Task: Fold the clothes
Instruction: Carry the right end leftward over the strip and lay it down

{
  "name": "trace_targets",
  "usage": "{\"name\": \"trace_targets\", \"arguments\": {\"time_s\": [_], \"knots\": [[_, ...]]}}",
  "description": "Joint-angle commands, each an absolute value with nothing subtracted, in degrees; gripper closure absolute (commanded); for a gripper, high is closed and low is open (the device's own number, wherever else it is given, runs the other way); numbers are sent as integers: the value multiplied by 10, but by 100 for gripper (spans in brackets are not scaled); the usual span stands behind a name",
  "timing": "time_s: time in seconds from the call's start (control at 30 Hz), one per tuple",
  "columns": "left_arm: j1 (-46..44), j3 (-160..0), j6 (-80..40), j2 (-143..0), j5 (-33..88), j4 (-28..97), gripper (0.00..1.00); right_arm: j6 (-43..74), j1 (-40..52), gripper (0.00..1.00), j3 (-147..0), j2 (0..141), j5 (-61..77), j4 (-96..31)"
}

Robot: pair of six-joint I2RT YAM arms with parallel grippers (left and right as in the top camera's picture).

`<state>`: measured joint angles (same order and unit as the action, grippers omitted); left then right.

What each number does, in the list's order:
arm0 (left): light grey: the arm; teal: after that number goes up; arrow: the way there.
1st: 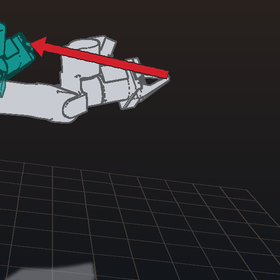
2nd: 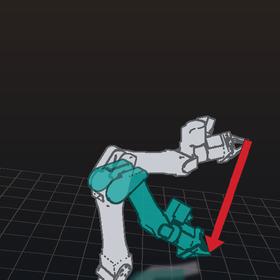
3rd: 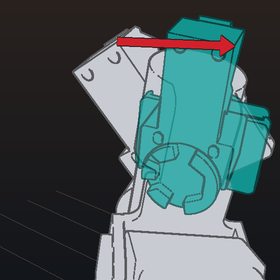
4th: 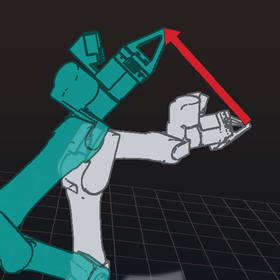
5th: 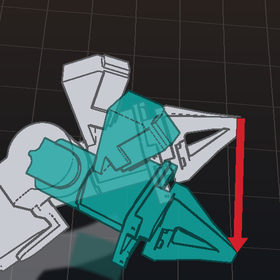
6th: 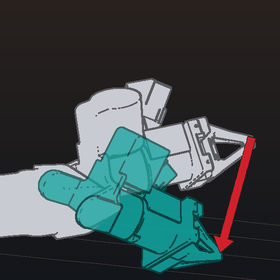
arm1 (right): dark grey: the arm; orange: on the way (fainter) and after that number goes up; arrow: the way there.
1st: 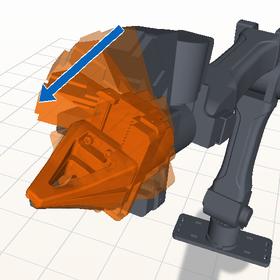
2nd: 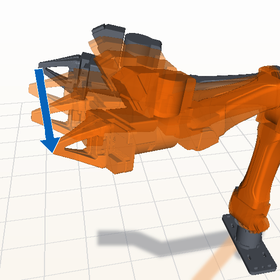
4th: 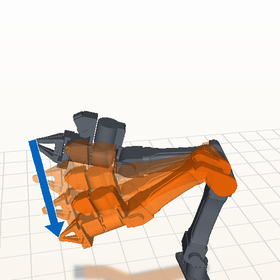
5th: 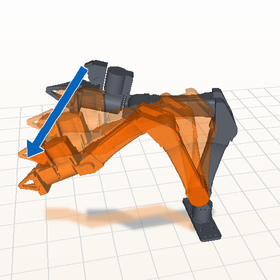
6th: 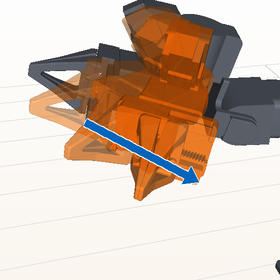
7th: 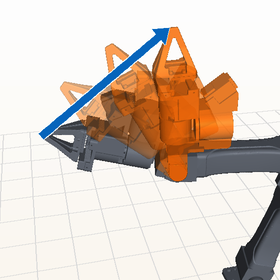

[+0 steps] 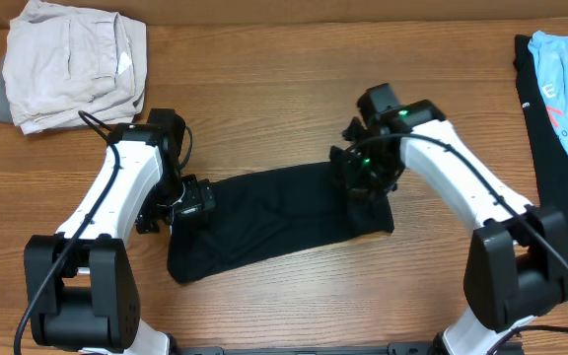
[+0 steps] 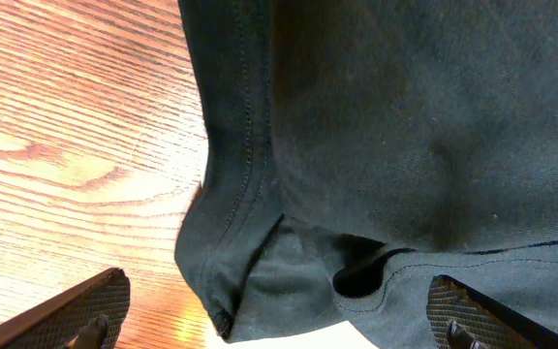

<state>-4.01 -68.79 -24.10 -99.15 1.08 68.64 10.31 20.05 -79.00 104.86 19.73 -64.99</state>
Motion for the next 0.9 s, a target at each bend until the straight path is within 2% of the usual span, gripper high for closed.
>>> {"name": "trace_targets", "arguments": {"time_s": [0.0, 0.13, 0.17, 0.23, 0.27, 0.3, 0.67, 0.73, 0.87], "knots": [[-38, -695, -249, -986, 16, 685, 0, 139, 226, 83, -778, 1046, 206, -621], [-38, -695, -248, -986, 15, 685, 0, 183, 241, 81, -771, 1047, 207, -597], [-38, -695, -249, -986, 15, 685, 0, 186, 244, 75, -771, 1047, 207, -593], [-38, -695, -248, -986, 15, 685, 0, 187, 248, 39, -771, 1047, 206, -589], [-38, -695, -248, -986, 15, 685, 0, 187, 249, 31, -771, 1047, 206, -590], [-38, -695, -248, -986, 15, 685, 0, 187, 248, 27, -771, 1047, 206, -592], [-38, -695, -248, -986, 15, 685, 0, 173, 215, 28, -799, 1047, 204, -628], [-38, -695, -248, -986, 15, 685, 0, 174, 211, 34, -799, 1047, 204, -618], [-38, -695, -249, -986, 15, 685, 0, 174, 217, 56, -792, 1049, 206, -590]]}}
